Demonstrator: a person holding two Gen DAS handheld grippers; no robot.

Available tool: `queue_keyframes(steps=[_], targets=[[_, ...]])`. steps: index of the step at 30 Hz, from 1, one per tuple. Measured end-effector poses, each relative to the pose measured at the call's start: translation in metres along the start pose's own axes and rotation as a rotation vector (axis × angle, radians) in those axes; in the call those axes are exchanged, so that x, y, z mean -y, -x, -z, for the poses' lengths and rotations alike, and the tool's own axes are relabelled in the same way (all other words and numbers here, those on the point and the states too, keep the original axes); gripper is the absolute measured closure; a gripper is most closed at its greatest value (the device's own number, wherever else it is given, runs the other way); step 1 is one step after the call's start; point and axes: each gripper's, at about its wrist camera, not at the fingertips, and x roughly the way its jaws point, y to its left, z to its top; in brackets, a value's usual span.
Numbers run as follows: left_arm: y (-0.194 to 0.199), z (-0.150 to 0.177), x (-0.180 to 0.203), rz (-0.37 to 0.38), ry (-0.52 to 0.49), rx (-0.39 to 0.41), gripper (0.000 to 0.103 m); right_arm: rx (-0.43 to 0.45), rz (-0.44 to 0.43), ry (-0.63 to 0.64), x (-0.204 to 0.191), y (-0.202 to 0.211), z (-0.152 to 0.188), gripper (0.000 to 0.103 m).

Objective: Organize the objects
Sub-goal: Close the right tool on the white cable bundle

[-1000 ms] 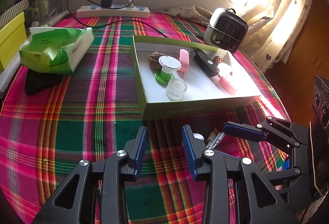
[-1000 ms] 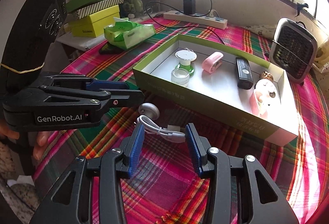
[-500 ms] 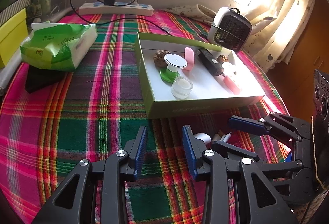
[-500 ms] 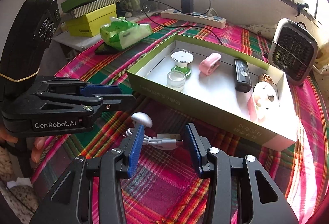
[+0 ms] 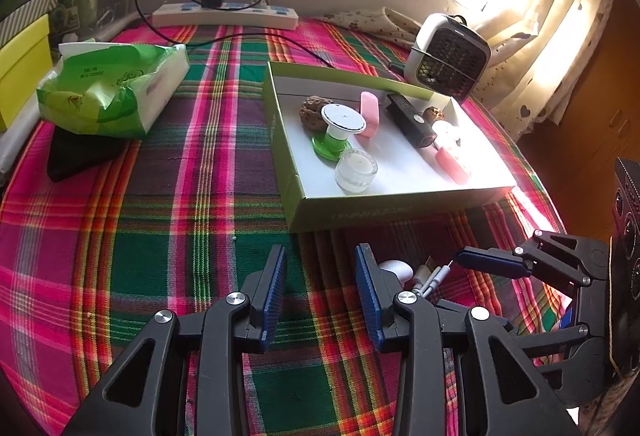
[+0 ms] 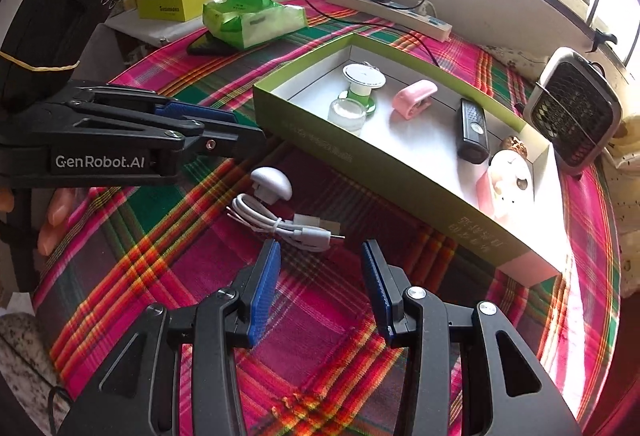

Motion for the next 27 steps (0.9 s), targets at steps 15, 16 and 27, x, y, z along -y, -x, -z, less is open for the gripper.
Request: queue_keyframes(steps=[15, 16, 27], targets=[[-0.003, 0.0, -0.002, -0.001, 0.01, -0.001, 0.07, 0.103, -0.119, -0.002, -0.014, -0.001, -0.014, 0.044], [-0.002, 0.0, -0.002, -0.001, 0.011, 0.0, 0.07, 0.105, -0.118, -0.008, -0.015, -0.001, -0.015, 0.044], [-0.001, 0.0, -0.008, -0.003, 0.028, -0.005, 0.07, 0.091, -0.05, -0.109, -0.02, -0.01, -0.022, 0.043]])
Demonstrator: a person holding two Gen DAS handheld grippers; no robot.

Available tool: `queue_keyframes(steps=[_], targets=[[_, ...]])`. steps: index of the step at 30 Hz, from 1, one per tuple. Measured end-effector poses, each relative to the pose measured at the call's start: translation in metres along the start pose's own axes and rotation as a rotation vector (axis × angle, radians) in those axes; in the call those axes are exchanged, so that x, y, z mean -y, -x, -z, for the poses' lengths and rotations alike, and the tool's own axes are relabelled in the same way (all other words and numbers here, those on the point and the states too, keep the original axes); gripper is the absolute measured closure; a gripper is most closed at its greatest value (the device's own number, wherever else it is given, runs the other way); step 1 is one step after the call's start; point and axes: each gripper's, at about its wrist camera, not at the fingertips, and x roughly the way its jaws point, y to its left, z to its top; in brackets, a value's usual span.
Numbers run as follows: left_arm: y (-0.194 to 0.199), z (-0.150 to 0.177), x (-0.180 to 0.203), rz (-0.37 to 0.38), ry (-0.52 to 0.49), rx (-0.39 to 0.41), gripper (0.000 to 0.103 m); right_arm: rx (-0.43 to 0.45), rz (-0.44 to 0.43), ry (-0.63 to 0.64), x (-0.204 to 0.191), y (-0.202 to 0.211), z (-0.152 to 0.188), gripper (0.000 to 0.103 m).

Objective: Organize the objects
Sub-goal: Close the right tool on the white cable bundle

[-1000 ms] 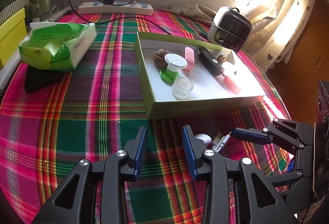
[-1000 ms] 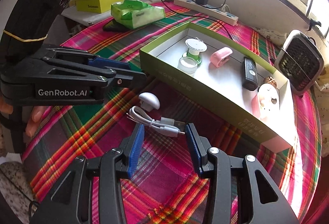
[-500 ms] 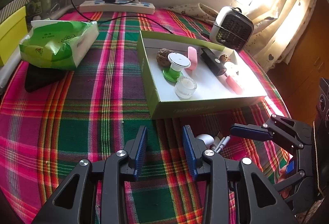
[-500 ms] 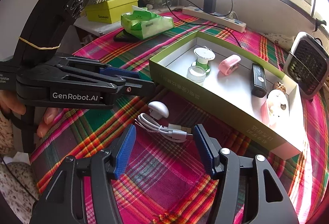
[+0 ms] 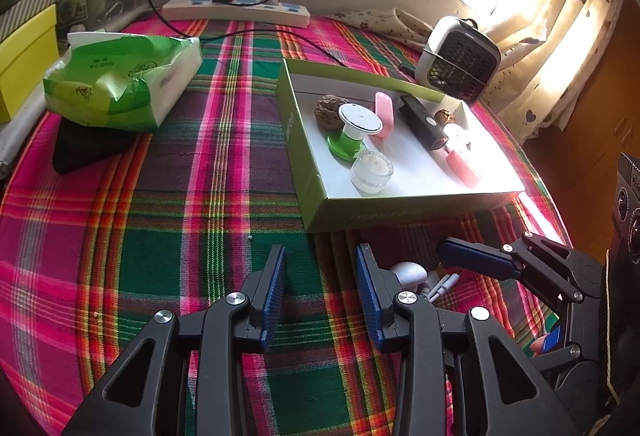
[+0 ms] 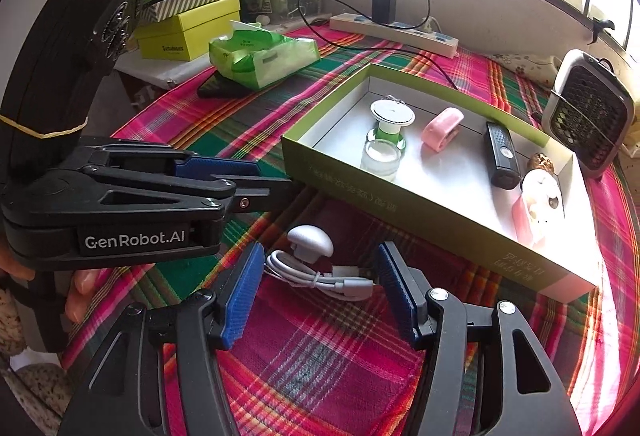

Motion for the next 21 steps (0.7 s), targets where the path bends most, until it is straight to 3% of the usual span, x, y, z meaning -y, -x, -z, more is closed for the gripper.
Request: queue_keyframes(steps=[21], targets=[[-0.007, 0.0, 0.022, 0.061, -0.055, -0.029, 0.07, -0.08, 0.146, -0.047, 0.024, 0.021, 0.032, 0.043]])
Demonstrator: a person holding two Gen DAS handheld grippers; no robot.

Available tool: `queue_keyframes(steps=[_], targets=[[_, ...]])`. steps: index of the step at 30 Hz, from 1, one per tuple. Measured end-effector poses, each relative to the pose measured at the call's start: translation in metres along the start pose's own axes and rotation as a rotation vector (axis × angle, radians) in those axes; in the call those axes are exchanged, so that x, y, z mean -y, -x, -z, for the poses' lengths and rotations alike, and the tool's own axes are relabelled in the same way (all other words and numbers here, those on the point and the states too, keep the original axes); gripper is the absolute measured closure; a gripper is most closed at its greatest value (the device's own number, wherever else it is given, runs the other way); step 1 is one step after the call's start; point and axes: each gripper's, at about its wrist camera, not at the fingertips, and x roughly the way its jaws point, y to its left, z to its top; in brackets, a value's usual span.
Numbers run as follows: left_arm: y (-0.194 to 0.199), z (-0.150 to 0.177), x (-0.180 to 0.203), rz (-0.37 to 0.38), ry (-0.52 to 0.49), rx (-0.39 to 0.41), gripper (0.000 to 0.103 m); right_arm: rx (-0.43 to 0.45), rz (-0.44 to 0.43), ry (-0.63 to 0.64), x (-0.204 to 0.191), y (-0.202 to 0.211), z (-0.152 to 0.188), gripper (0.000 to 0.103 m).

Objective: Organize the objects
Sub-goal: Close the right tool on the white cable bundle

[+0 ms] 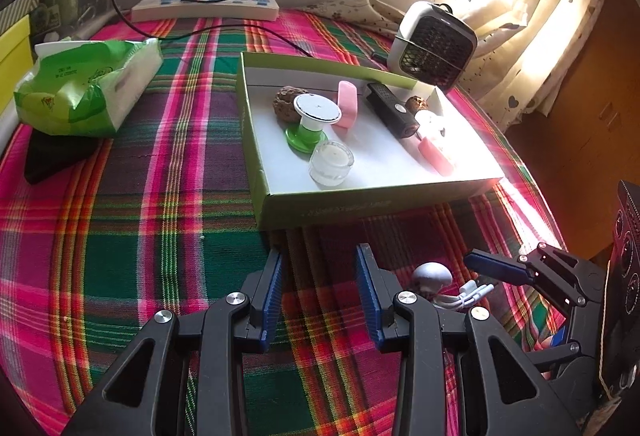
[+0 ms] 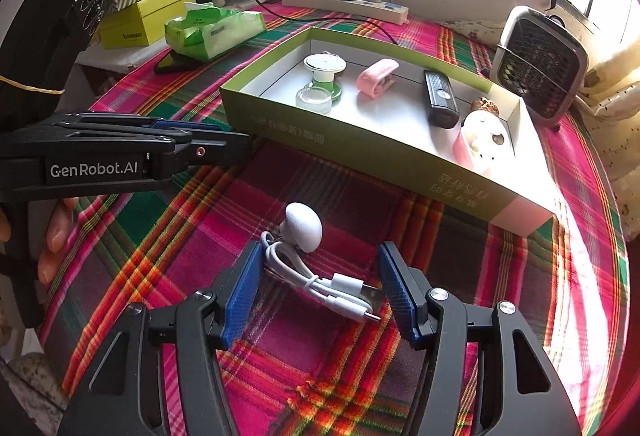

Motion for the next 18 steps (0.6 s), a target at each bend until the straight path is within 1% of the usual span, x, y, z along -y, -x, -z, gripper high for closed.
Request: queue_keyframes(steps=[1, 4, 10, 12, 13, 14, 18], targets=[[0.0, 0.0, 0.002, 0.003, -0.006, -0.003, 0.07, 0.0, -0.003, -0.008, 0.003, 0.002, 0.002, 0.043], [-0.002, 0.0, 0.008, 0.017, -0.016, -0.011, 0.07, 0.0, -0.061, -0.019, 0.01, 0.005, 0.009, 0.043], [-0.006, 0.003, 0.021, 0.057, -0.048, -0.043, 0.07, 0.004, -0.09, 0.03, 0.008, 0.008, 0.015, 0.044], [-0.007, 0.002, 0.024, 0.071, -0.048, -0.052, 0.07, 0.008, -0.089, 0.044, 0.007, 0.008, 0.016, 0.049], [-0.007, 0.002, 0.025, 0.079, -0.047, -0.053, 0.07, 0.013, -0.09, 0.044, 0.008, 0.009, 0.016, 0.056], [-0.007, 0.002, 0.026, 0.083, -0.046, -0.054, 0.07, 0.016, -0.092, 0.04, 0.01, 0.009, 0.016, 0.059], [-0.007, 0.002, 0.031, 0.092, -0.053, -0.058, 0.07, 0.022, -0.093, 0.041, 0.013, 0.009, 0.017, 0.066]])
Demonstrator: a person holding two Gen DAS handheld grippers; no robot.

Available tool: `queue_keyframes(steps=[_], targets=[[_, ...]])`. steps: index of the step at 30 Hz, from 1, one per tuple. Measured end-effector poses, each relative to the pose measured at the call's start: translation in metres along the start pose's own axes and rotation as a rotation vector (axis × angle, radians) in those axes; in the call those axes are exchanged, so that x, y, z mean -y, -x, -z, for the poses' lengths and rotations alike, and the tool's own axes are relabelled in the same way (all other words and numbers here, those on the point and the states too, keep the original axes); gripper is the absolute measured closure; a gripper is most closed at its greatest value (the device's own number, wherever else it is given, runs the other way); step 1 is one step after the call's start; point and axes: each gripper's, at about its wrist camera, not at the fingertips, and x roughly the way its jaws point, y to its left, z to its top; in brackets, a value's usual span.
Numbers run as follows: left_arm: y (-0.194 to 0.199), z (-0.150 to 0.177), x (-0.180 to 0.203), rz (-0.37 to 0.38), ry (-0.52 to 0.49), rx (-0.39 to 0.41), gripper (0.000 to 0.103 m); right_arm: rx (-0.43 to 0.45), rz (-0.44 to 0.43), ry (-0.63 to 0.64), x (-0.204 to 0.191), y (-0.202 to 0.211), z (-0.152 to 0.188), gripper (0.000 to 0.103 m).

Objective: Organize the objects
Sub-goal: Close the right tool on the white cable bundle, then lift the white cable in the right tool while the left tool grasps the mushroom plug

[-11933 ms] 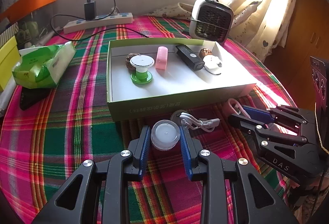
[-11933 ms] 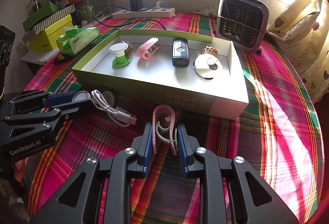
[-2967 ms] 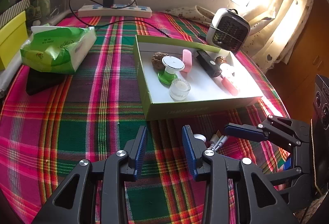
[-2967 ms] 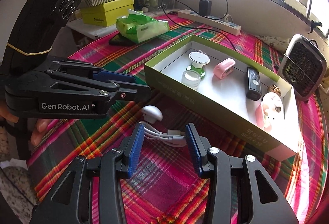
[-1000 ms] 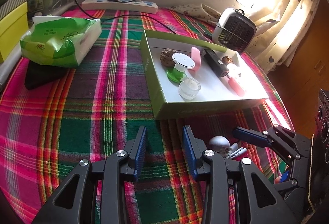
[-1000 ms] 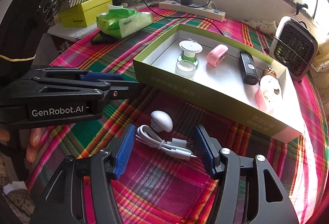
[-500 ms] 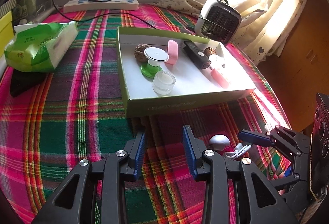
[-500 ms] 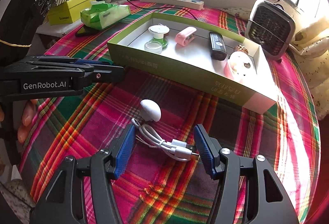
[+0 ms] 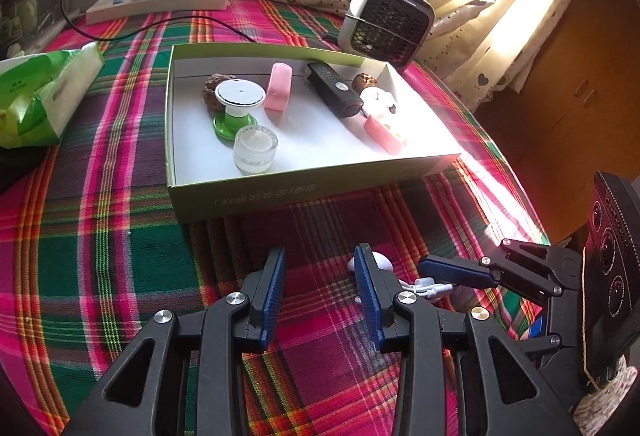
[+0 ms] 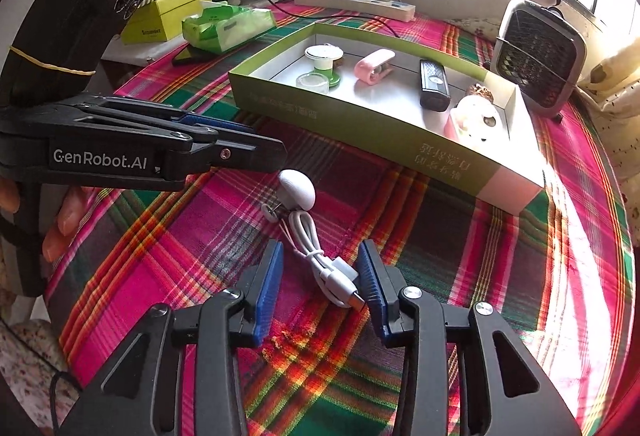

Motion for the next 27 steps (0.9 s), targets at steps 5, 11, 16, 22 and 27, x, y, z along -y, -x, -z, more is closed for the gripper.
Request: queue_keyframes(steps=[5, 11, 16, 22, 27], targets=[[0.0, 0.0, 0.003, 0.002, -0.005, -0.001, 0.07, 0.009, 0.007, 0.002, 0.003, 0.002, 0.003, 0.078], [0.0, 0.001, 0.007, 0.007, -0.014, -0.003, 0.07, 0.029, 0.039, -0.032, 0.011, 0.007, 0.009, 0.085], [0.0, 0.001, 0.011, 0.012, -0.024, -0.004, 0.07, 0.045, 0.059, -0.097, 0.024, 0.011, 0.014, 0.085], [-0.002, 0.003, 0.02, 0.035, -0.046, -0.005, 0.068, 0.06, 0.1, -0.154, 0.039, 0.015, 0.018, 0.085], [-0.007, 0.004, 0.03, 0.037, -0.075, -0.021, 0.066, 0.07, 0.112, -0.189, 0.048, 0.018, 0.02, 0.085]])
